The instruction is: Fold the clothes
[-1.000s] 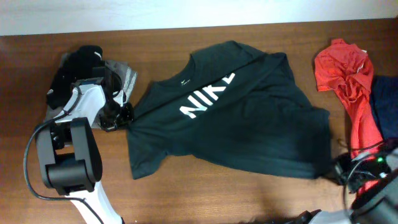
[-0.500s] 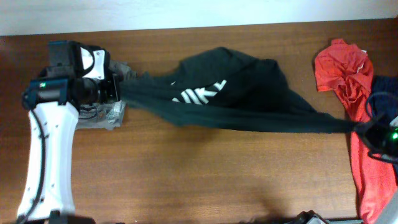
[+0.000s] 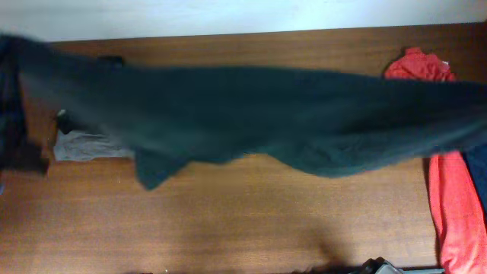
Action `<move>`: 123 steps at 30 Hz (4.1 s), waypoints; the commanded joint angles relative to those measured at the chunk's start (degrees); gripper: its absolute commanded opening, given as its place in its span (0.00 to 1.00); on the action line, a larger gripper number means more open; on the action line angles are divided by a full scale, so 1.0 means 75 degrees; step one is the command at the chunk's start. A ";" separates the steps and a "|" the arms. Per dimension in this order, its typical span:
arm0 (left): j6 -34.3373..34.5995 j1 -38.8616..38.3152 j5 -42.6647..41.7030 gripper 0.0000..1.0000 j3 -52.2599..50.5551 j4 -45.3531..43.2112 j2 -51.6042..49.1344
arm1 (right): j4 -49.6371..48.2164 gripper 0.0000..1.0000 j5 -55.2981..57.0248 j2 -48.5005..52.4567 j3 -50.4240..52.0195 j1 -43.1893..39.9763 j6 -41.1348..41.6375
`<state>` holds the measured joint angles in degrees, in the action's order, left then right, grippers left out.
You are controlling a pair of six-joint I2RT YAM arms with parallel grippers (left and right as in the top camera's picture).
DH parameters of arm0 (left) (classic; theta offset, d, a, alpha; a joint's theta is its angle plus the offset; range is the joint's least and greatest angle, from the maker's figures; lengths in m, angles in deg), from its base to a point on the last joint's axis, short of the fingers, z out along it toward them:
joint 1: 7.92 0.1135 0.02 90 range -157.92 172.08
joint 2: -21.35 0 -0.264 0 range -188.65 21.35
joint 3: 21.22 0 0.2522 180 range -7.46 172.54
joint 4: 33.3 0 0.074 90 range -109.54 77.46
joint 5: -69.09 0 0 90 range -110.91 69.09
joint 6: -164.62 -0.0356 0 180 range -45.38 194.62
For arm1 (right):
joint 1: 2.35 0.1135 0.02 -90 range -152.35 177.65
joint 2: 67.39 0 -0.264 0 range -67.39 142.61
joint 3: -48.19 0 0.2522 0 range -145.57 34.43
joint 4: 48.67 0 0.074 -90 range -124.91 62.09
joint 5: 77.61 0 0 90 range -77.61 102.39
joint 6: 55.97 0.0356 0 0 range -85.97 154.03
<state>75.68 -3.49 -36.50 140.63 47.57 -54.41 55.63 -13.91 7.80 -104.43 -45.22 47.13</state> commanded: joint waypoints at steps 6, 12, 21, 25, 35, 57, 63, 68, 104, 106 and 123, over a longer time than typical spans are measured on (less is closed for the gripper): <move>-0.0093 0.0017 0.0659 0.00 0.0003 0.1131 -0.0749 | 0.0440 0.04 0.0358 0.0985 -0.0192 0.0029 0.0105; -0.0262 0.0017 -0.0493 0.00 0.0006 -0.0207 -0.2151 | -0.1186 0.04 -0.1361 0.1725 -0.0195 0.0017 0.0096; -0.0286 0.0017 -0.1067 0.00 0.0114 -0.0067 -0.1387 | -0.0976 0.04 -0.1148 0.1000 -0.0603 0.0006 0.0035; -0.0411 0.0017 0.0216 0.00 0.0114 0.0778 -0.0705 | -0.0207 0.04 -0.0988 0.0519 -0.0603 0.0006 0.0032; -0.0408 0.0017 0.1638 0.00 0.0111 0.0883 -0.0493 | -0.0125 0.04 0.0577 0.0076 -0.0629 0.0009 0.0125; -0.0143 -0.0595 -0.0012 0.03 0.0111 -0.1731 -0.7434 | -0.1845 0.13 0.0487 0.6551 -0.0621 0.3022 -0.0166; -0.0032 -0.0950 -0.0006 0.99 0.0119 -0.3523 -0.8641 | -0.3628 0.92 0.1003 0.7685 -0.0638 0.3573 -0.0169; -0.0032 -0.0731 -0.0012 0.99 0.1052 -0.2579 -0.8052 | -0.2460 0.93 0.1003 0.6799 -0.0938 0.2975 -0.0571; -0.0087 -0.0481 0.1402 0.84 -0.3969 0.3048 -0.5310 | -0.5773 0.04 0.1186 0.5910 0.8145 0.2970 -0.0017; -0.0085 -0.0481 0.1402 0.84 -0.3969 0.2970 -0.5310 | -0.5799 0.04 0.1209 0.6274 0.8145 0.2970 -0.0020; -0.0087 -0.0481 0.1408 0.98 -0.3969 0.3060 -0.5310 | -0.4138 0.29 0.2314 0.6391 0.6277 0.1513 -0.0137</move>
<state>75.01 -7.45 -26.21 110.97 69.10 -94.37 22.39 6.76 55.43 -53.75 -34.45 49.97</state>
